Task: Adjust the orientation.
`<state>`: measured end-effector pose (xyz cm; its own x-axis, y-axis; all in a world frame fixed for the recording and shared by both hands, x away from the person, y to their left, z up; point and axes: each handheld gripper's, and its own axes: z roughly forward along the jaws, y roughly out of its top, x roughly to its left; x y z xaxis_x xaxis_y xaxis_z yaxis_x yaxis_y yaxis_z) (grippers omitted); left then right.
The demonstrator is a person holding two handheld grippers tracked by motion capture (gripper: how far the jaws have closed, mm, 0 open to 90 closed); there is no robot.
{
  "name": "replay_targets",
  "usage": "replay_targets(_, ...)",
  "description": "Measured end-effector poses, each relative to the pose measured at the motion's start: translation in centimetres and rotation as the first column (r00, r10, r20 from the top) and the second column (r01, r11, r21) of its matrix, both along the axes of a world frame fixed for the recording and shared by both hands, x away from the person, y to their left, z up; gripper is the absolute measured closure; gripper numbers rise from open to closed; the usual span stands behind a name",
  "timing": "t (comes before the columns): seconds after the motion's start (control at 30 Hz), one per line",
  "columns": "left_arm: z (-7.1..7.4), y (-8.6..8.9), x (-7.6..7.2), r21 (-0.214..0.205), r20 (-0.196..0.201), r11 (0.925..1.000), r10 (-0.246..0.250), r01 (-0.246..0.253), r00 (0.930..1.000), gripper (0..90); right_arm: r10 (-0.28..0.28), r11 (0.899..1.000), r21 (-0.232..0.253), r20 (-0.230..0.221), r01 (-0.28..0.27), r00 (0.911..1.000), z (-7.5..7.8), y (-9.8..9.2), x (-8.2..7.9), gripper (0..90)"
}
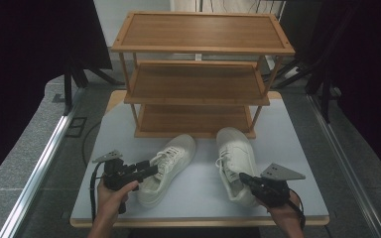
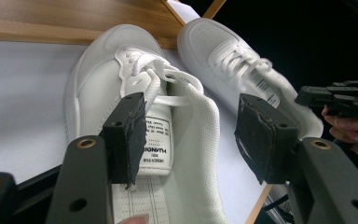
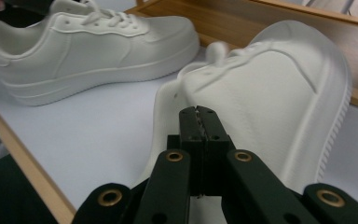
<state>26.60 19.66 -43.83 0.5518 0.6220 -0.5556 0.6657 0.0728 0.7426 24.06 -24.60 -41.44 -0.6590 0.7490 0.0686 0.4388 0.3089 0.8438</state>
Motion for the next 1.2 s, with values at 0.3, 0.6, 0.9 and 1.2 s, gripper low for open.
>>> replay_targets(0.3,-0.2,0.1,0.1,-0.011,-0.006,0.9999,-0.001,0.001,1.0,43.3,-0.083,0.982,0.158,-0.147,0.107,0.9856,-3.1,-6.8,2.4,89.9)
replay_targets(0.6,-0.1,0.2,0.0,-0.007,-0.007,1.0,0.002,-0.002,1.0,43.2,-0.018,0.999,0.048,0.012,0.018,0.9998,0.4,-2.1,-0.2,89.8)
replay_targets(0.9,-0.3,-0.1,0.2,-0.015,-0.015,0.9997,-0.02,0.02,0.9997,43.2,-0.013,0.996,-0.093,-0.037,0.009,0.9992,-1.7,0.4,-0.9,89.8)
replay_targets(1.2,-0.4,0.0,0.2,-0.021,-0.016,0.9995,-0.023,0.023,0.9996,43.2,-0.079,0.995,-0.072,-0.051,0.076,0.9955,-1.7,-2.7,-1.0,89.9)
